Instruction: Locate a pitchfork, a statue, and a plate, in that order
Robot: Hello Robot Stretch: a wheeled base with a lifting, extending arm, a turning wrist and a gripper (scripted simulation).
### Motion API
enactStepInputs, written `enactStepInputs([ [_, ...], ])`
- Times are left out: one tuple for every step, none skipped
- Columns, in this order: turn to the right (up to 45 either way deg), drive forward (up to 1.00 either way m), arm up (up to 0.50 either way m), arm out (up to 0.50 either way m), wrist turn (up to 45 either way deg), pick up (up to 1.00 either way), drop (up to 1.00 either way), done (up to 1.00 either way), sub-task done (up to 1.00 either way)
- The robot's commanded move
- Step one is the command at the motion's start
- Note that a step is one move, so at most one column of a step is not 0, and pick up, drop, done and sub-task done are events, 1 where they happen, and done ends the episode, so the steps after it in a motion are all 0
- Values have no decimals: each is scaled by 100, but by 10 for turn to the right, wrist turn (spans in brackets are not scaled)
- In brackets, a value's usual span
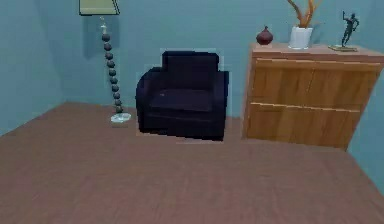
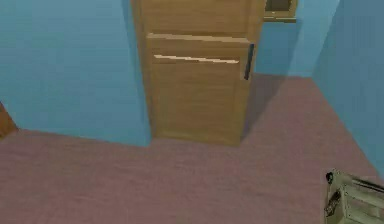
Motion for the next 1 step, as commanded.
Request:
enactStepInputs([
  [450,0,0,0,0,0,0,0,0],
])
